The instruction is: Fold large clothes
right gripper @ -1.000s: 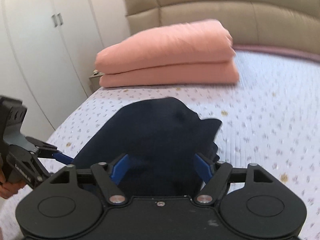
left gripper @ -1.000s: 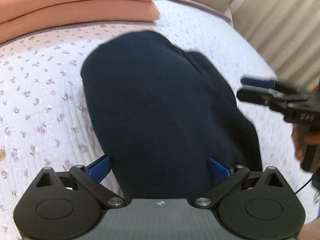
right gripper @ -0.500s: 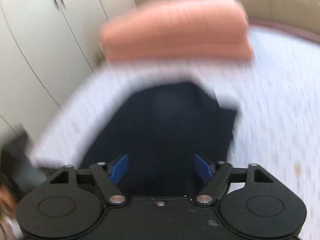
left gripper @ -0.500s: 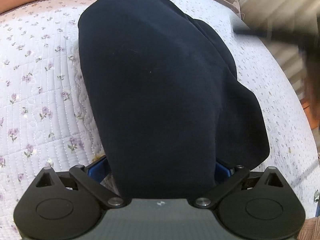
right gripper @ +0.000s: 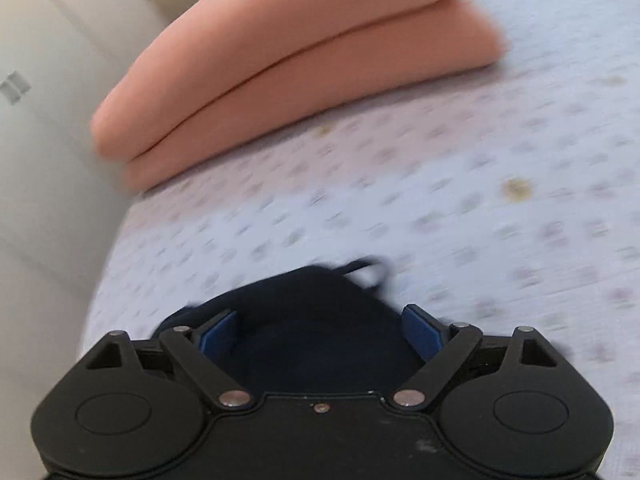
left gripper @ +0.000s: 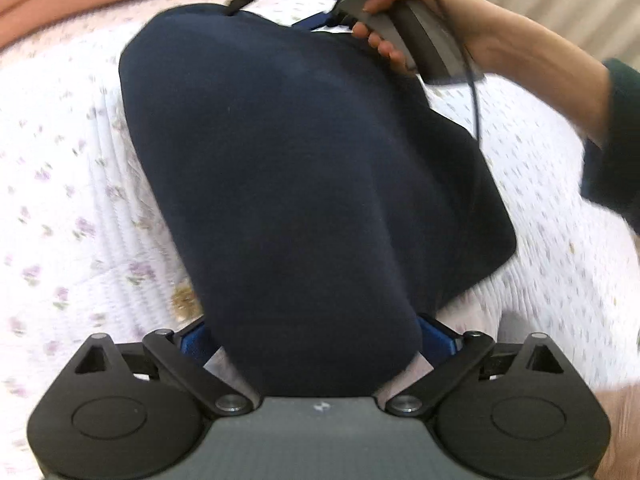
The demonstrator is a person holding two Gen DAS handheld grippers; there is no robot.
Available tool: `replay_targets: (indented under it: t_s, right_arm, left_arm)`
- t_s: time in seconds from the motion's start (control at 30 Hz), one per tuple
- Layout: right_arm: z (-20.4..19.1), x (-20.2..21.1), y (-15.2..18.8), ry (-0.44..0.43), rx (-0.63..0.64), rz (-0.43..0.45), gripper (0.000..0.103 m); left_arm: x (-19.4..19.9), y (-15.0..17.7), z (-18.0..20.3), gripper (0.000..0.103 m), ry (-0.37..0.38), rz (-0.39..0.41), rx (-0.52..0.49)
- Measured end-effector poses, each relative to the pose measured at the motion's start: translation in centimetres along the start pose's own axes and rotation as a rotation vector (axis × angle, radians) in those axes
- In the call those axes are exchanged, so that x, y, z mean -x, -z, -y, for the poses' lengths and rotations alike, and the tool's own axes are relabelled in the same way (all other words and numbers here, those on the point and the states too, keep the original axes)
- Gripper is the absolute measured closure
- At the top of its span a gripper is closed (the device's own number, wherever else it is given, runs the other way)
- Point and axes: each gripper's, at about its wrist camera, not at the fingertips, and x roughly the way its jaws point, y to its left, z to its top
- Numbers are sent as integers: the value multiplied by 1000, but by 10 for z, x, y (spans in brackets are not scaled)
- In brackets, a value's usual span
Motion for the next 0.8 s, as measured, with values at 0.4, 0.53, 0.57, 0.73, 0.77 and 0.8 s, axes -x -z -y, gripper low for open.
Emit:
replay_targets:
  t_s: [0.4, 0.53, 0.57, 0.73, 0.77, 0.8]
  right_arm:
    - [-22, 237, 21, 90, 217, 218, 0]
    - [-32, 273, 72, 79, 196, 183, 0]
    - [-35, 276, 87, 59, 186, 166, 0]
    - [-57, 263, 135, 85, 199, 24, 0]
    - [-65, 257, 146, 95, 235, -3, 0]
    - [-70, 251, 154, 106, 258, -23, 0]
  left_arm:
    - [113, -39, 12, 0, -412, 157, 70]
    - [116, -44, 18, 0, -428, 171, 163]
    - [115, -43, 20, 0, -424, 169, 182]
    - [122, -30, 29, 0, -397, 150, 237]
    - [122, -27, 31, 0, -409, 137, 238]
    - [121, -23, 34, 0, -426, 126, 236]
